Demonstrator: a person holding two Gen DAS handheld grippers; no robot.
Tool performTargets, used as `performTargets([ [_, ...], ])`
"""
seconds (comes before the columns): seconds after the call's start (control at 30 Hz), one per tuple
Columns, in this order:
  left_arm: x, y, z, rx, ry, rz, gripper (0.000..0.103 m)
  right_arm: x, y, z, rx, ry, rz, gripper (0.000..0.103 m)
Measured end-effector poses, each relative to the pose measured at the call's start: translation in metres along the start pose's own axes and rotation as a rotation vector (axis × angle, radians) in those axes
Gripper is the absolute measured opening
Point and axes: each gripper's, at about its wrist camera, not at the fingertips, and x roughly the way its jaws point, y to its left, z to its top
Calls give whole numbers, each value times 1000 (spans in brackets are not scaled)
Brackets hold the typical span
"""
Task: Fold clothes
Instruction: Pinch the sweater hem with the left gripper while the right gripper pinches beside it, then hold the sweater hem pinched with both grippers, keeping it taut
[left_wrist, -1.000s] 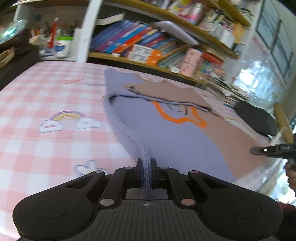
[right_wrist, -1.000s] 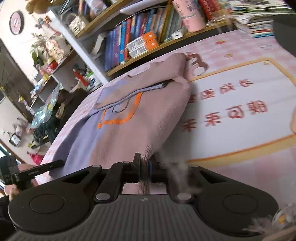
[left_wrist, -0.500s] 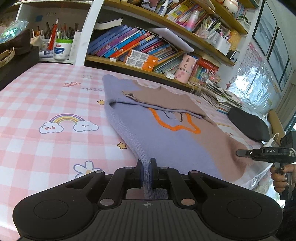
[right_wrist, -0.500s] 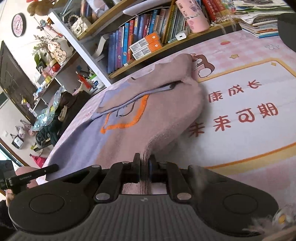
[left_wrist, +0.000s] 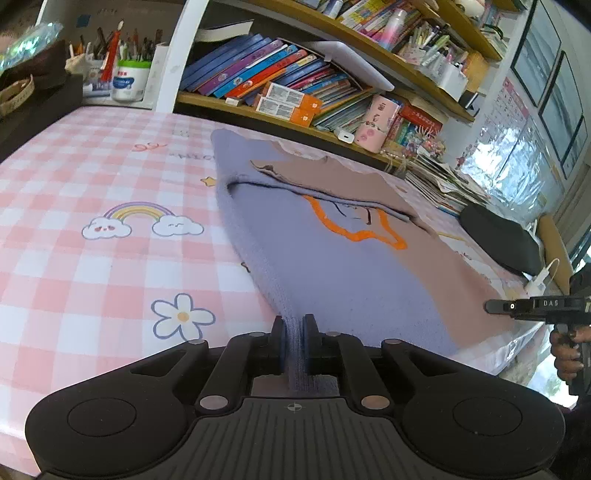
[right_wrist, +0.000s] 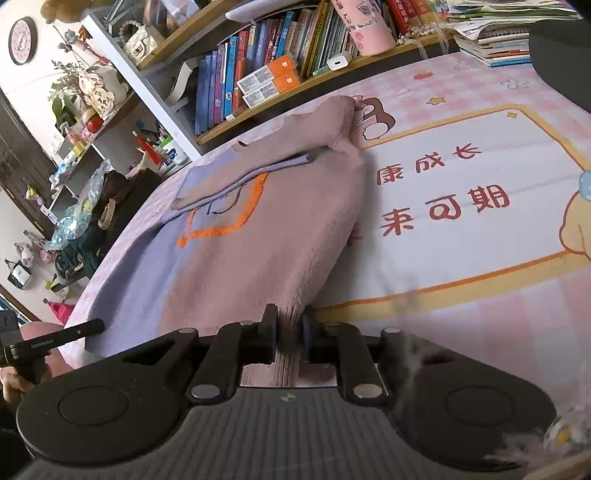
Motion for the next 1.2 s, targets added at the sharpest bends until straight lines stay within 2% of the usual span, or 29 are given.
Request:
performTargets([
  [0.3, 8, 3, 1, -41, 0, -29, 18, -3, 1, -4, 3, 8, 32, 17],
  [0.4, 14, 6, 2, -74, -12, -46, 16, -3, -2, -6, 10, 0, 49, 17],
  [0.47, 17, 7, 2, -91, -20, -33, 5, -2, -3, -5, 20, -2, 50, 14],
  [0.67, 9, 13, 2, -113, -40, 4, 5, 10, 6, 0, 5, 4, 40, 11],
  [0.8, -8, 17, 1, -126, -55, 18, 5, 21, 18, 1, -22, 31, 70, 10],
  [1.03, -17, 18, -9, -145, -35, 28, 6, 21, 20, -1, -21, 48, 93, 11],
  [1.2, -15, 16, -9, -134, -22, 32, 8, 20, 19, -3, -13, 47, 108, 15],
])
